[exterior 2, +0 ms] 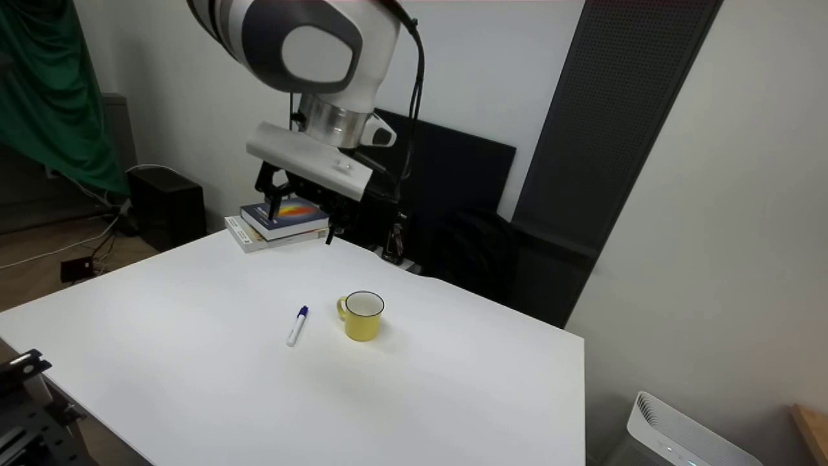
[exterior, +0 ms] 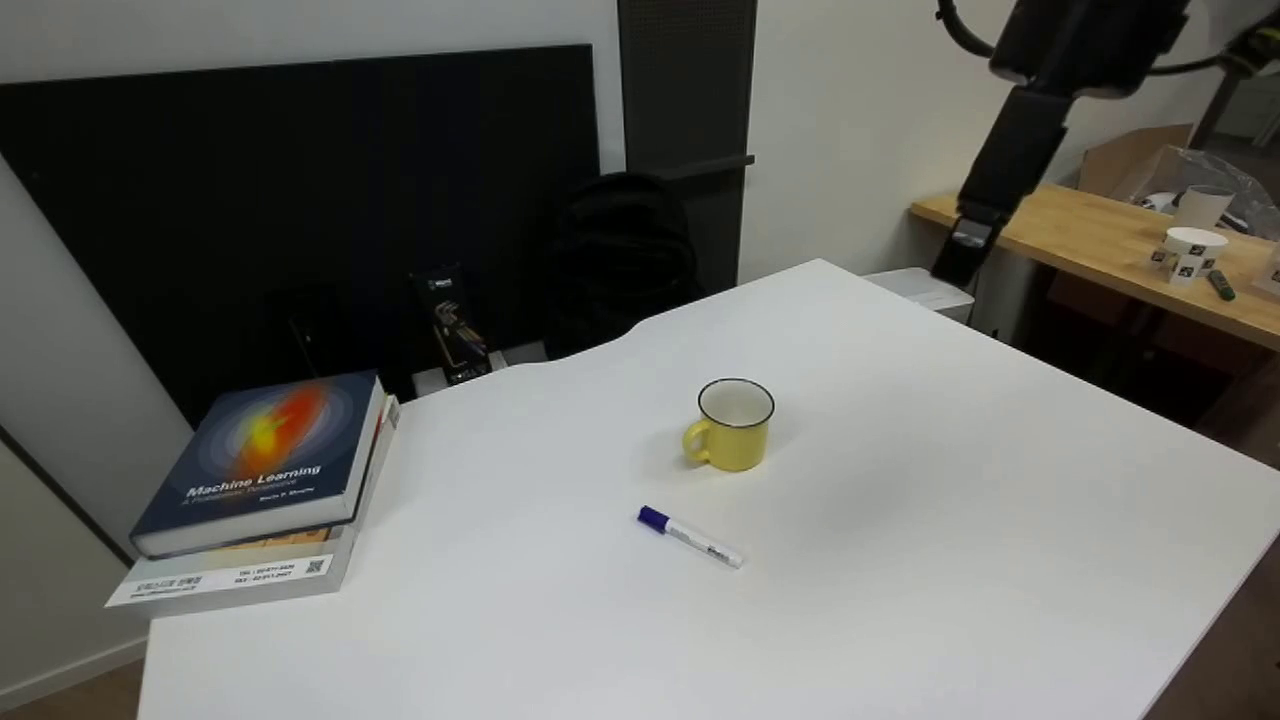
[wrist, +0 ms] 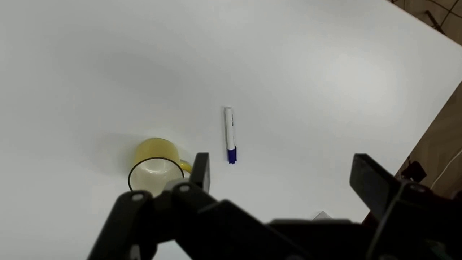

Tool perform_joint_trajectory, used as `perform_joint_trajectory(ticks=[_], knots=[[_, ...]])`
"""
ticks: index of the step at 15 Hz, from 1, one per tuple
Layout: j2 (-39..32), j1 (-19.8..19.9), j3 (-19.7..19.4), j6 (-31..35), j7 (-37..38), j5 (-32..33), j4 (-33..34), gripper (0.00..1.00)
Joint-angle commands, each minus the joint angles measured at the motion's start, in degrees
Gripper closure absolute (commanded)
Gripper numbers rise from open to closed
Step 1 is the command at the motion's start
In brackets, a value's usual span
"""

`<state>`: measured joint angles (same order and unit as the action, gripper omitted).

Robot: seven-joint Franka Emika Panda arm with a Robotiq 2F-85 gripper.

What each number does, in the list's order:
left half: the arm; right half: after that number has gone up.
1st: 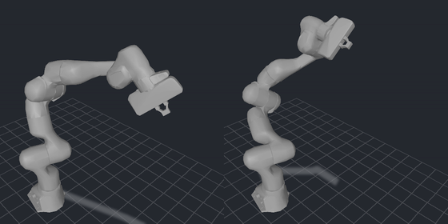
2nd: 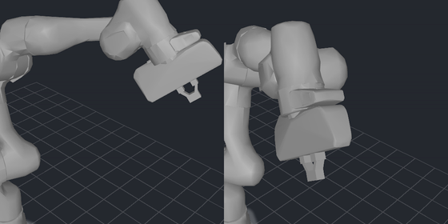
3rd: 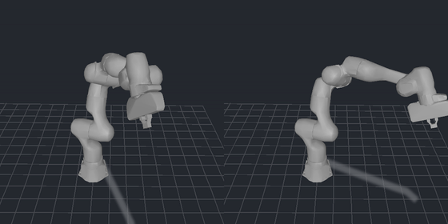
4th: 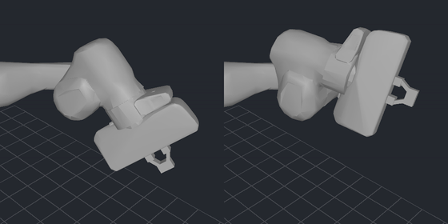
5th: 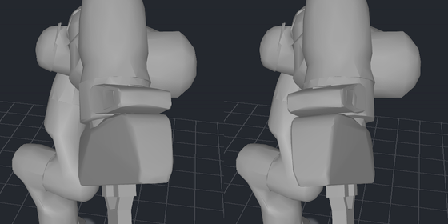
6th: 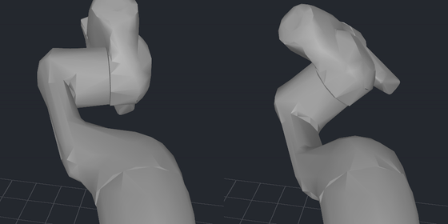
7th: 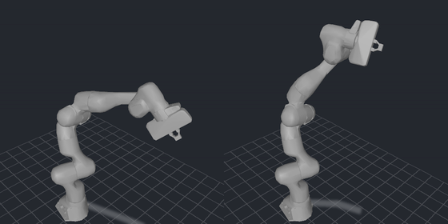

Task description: Put the marker in the mug

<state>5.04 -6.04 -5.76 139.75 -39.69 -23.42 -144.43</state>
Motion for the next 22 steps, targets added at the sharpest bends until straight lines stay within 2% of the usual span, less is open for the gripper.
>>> perform_joint_trajectory(ticks=[1, 5, 9, 11, 12, 14, 15, 17, 22], knots=[[-6.27, -0.69, 4.09, 8.17, -1.46, -5.70, 1.52, 0.00], [-12.92, -0.18, 9.30, 17.33, 0.23, -2.82, 2.28, 0.00], [-19.78, 0.30, 10.93, 27.60, 6.52, 7.82, 2.59, 0.00], [-22.71, 1.02, 11.06, 30.47, 9.31, 13.64, 3.29, 0.00], [-24.16, 2.44, 12.37, 30.83, 9.13, 15.38, 3.90, 0.00], [-26.21, 7.30, 17.57, 29.01, 6.19, 15.54, 5.13, 0.00], [-27.10, 8.30, 18.56, 28.79, 6.56, 16.30, 5.48, 0.00], [-28.79, 8.73, 18.57, 29.15, 8.46, 18.83, 6.06, 0.00], [-32.64, 6.96, 15.10, 29.00, 14.25, 24.72, 8.40, 0.00]])
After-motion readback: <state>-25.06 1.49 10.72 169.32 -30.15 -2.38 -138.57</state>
